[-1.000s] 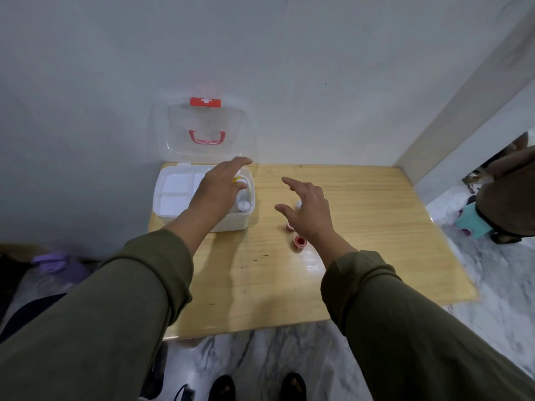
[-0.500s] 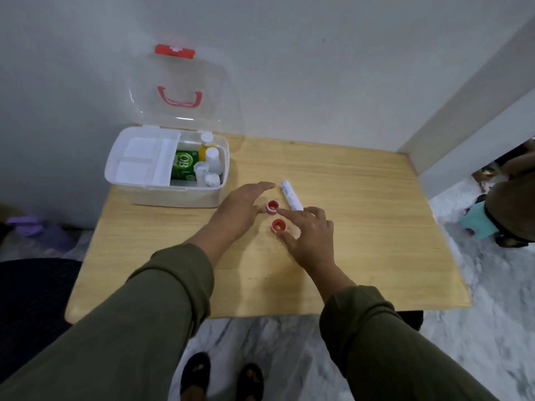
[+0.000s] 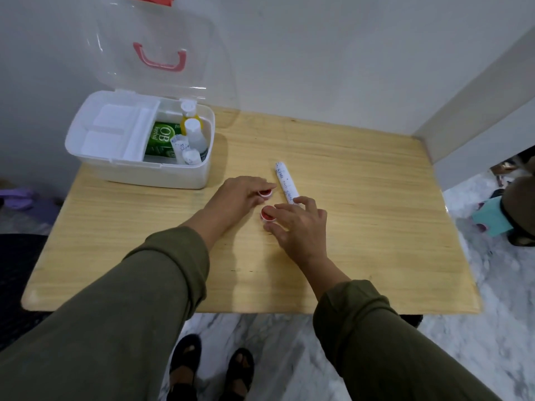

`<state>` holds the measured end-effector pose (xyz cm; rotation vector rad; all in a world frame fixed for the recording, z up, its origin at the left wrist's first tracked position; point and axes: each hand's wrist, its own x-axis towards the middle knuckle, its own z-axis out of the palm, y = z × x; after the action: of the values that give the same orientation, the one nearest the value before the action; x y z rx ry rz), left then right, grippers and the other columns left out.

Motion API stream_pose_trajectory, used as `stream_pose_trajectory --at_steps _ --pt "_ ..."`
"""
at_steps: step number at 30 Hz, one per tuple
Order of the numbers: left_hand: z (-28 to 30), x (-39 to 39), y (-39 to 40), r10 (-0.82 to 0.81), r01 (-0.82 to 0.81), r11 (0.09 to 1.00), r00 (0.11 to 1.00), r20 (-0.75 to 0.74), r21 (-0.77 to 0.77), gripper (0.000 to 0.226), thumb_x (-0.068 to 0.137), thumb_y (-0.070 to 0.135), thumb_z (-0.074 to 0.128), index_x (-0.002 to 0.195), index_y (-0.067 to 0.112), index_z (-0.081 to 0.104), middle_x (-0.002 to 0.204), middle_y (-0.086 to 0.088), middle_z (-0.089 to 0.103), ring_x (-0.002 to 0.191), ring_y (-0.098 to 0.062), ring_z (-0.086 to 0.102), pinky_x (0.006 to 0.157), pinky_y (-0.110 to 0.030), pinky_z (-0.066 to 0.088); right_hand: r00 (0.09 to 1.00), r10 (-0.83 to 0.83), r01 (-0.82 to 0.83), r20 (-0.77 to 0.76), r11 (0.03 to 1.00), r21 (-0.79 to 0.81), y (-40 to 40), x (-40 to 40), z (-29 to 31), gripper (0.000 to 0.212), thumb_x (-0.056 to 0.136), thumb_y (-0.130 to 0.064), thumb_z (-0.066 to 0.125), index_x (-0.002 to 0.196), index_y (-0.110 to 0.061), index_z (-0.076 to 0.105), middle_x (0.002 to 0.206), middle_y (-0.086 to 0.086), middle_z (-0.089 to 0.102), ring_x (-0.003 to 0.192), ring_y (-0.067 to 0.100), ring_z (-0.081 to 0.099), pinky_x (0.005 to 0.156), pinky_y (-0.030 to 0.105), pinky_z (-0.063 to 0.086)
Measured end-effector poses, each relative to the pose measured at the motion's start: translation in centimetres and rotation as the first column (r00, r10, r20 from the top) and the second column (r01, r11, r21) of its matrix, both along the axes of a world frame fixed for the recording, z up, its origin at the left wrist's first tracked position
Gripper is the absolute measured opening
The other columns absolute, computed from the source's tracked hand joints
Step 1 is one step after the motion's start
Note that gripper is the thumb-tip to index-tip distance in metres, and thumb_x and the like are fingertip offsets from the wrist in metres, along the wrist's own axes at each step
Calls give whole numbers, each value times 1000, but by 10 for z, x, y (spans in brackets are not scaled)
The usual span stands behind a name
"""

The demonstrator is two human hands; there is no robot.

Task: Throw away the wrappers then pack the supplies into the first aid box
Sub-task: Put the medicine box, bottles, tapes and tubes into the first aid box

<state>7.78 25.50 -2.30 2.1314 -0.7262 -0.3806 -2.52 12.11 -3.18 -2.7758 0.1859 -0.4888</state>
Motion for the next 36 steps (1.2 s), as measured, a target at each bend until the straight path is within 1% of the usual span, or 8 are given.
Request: stream_pose_trajectory --at_steps 9,15,17,20,26,29,33,36 --pt "-5 2 0 41 -41 999 997 65 5 33 81 9 68 113 18 69 111 3 70 106 -12 58 85 -7 33 1000 7 -7 17 1000 3 -3 4 -1 15 67 -40 71 82 -37 71 79 -15 73 97 26 62 70 33 26" --pt "-10 -6 2 187 -186 979 982 -1 -84 27 78 9 72 104 14 73 110 0 71 103 -7 61 92 -9 39 998 5 -6 69 1000 11 -3 4 -4 10 71 -41 72 79 -35 71 74 -16 72 91 25 62 69 32 25" --pt "-9 -9 3 202 -202 975 979 -13 -92 26 79 9 72 104 13 73 110 -1 71 101 -4 60 89 -2 37 997 2 -3 73 1000 18 -3 4 -3 10 71 -41 72 80 -36 71 74 -17 72 90 25 61 68 32 24" --pt "-9 -12 6 191 -190 978 982 -5 -80 25 80 9 71 104 11 73 112 -1 70 104 -6 61 91 -7 39 998 -10 9 56 1000 22 -3 2 -3 10 72 -41 71 82 -37 71 75 -18 71 92 23 59 68 31 24" --pt "0 -22 13 187 -187 977 982 -14 -99 24 81 9 69 105 11 72 110 2 71 104 -6 62 91 0 37 999 -37 38 -12 996 85 -3 -4 7 32 75 -37 69 107 -31 68 92 -11 73 102 26 54 74 33 26" --pt "18 -24 10 202 -199 975 979 25 -95 28 82 11 69 110 17 70 108 3 71 103 -8 63 86 2 34 998 -40 43 -44 998 55 -5 -1 26 37 78 -35 67 113 -25 65 98 -6 72 107 27 50 75 33 24" --pt "53 -23 6 213 -211 977 976 49 -42 40 86 20 66 125 24 60 124 2 64 108 -11 57 85 -6 32 998 -62 62 8 997 40 -7 9 61 31 76 -32 69 104 -21 69 93 1 72 105 29 51 73 33 26" --pt "84 -17 8 214 -211 977 972 95 -42 42 87 21 65 128 23 57 128 0 61 112 -19 58 90 -17 38 999 -50 50 -3 998 36 -6 20 91 31 78 -35 66 107 -23 67 101 -2 70 110 25 47 76 32 25"
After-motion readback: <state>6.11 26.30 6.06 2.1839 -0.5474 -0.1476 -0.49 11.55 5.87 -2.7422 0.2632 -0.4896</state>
